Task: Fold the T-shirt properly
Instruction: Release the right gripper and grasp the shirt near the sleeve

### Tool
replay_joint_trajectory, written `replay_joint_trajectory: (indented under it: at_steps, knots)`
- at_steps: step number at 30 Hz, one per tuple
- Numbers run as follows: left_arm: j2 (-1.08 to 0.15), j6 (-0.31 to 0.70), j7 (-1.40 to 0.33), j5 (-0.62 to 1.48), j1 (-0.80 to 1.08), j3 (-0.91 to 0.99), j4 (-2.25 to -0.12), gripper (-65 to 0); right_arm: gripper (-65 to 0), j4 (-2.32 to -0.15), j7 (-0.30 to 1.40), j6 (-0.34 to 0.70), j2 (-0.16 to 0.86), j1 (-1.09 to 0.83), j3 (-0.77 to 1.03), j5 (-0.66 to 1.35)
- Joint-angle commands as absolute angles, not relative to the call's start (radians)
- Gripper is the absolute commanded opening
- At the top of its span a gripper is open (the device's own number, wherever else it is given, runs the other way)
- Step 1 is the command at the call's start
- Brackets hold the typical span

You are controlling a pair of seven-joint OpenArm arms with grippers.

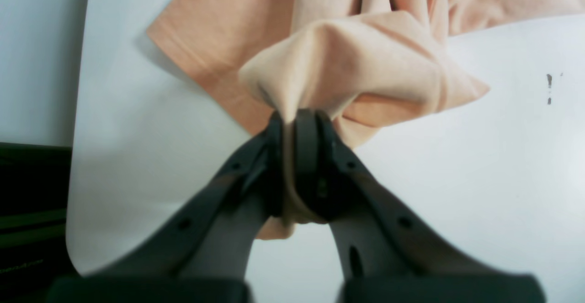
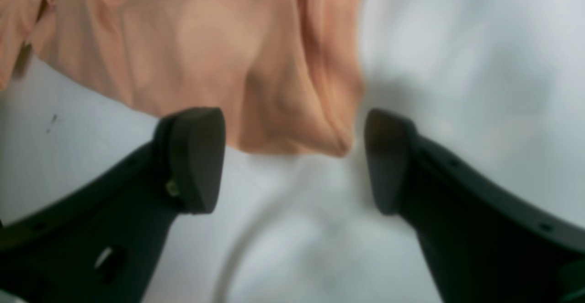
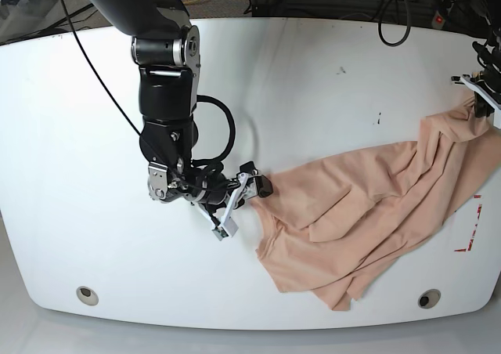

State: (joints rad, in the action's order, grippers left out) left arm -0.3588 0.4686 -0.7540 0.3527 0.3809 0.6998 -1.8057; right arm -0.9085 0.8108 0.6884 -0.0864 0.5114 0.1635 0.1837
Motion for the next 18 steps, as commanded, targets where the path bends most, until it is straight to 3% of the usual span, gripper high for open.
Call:
replay_joint_trajectory:
  at_steps: [1,15,18]
  knots:
    - [-0.380,0.464,-0.731,0.355,0.380,0.708,-1.822,-65.0,-20.5,-0.921,0.779,0.698,-0.096,0.545,0.162,0.197]
    - [-0.380,0.464,-0.731,0.355,0.377,0.708,-1.822,-65.0,-21.6,-0.765,0.559,0.698,-0.073,0.545,0.048,0.197]
    - [-0.395,0.464,-0.731,0.355,0.375,0.708,-1.822,-65.0,-28.5,-0.763,0.556,0.698,-0.071,0.545,0.047,0.203]
